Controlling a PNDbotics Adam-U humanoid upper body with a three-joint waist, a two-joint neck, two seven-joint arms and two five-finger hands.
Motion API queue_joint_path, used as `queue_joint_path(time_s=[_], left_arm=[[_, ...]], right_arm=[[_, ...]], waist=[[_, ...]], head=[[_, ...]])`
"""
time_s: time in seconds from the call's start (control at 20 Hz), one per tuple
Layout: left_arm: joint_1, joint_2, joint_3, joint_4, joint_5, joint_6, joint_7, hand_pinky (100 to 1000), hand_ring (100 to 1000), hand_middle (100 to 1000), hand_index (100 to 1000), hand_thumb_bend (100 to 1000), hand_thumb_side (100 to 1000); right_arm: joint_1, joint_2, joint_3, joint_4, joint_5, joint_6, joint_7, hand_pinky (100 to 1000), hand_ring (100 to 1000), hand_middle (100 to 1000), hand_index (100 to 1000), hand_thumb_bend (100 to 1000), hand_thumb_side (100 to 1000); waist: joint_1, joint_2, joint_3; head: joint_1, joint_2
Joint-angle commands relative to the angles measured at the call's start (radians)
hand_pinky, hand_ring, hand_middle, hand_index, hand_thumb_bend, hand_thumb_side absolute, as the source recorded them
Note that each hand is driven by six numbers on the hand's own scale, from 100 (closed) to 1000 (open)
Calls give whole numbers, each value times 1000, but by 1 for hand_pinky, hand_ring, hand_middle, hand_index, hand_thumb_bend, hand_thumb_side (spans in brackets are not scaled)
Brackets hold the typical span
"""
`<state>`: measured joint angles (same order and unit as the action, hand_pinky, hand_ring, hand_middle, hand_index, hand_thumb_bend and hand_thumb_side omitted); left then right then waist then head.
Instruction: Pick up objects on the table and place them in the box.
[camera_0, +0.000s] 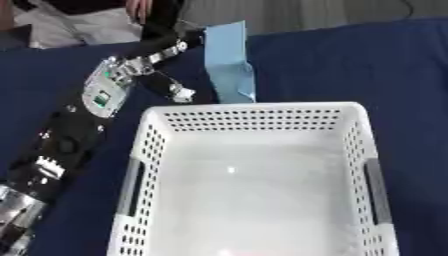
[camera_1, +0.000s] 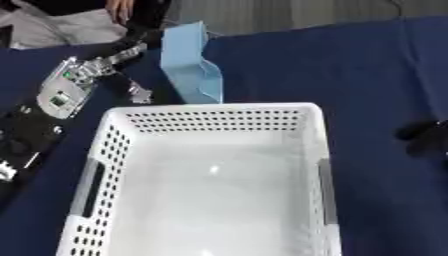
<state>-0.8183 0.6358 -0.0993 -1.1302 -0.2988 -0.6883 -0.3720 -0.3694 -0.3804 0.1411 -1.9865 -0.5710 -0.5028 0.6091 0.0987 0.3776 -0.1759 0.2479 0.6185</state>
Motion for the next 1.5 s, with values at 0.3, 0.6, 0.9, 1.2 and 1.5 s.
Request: queue_joint_path(time_s=[0.3, 0.6, 0.9, 1.2, 1.5], left_arm=[[-21, -15, 12, -7, -68, 30, 34, 885, 813, 909, 952, 489, 740], [-28, -44, 16, -5, -69, 47, 35, 873, 801, 904, 946, 467, 748], [-33, -68, 19, -10, -62, 63, 28, 863, 790, 897, 937, 458, 749], [-38, -94, 22, -12, -52, 78, 31, 839, 769, 876, 916, 457, 737], [-42, -121, 35, -4, -26, 106, 82, 586, 543, 667, 744, 367, 368]], right_arm=[[-5, -11, -2, -13, 6, -303, 298, 768, 665, 681, 100, 116, 848], [-5, -10, -1, -13, 8, -306, 298, 768, 664, 680, 100, 116, 847], [-6, -9, -1, -13, 8, -307, 298, 768, 664, 679, 100, 116, 846], [-8, -9, -1, -13, 7, -308, 298, 766, 662, 676, 100, 119, 842], [-12, -8, 0, -13, 6, -309, 298, 765, 662, 676, 100, 119, 841]], waist=[[-5, -16, 1], [-6, -16, 1], [-7, -15, -1], [-6, -13, -4], [-5, -10, -9]], head=[[17, -13], [21, -14], [24, -16], [28, -17], [33, -19]])
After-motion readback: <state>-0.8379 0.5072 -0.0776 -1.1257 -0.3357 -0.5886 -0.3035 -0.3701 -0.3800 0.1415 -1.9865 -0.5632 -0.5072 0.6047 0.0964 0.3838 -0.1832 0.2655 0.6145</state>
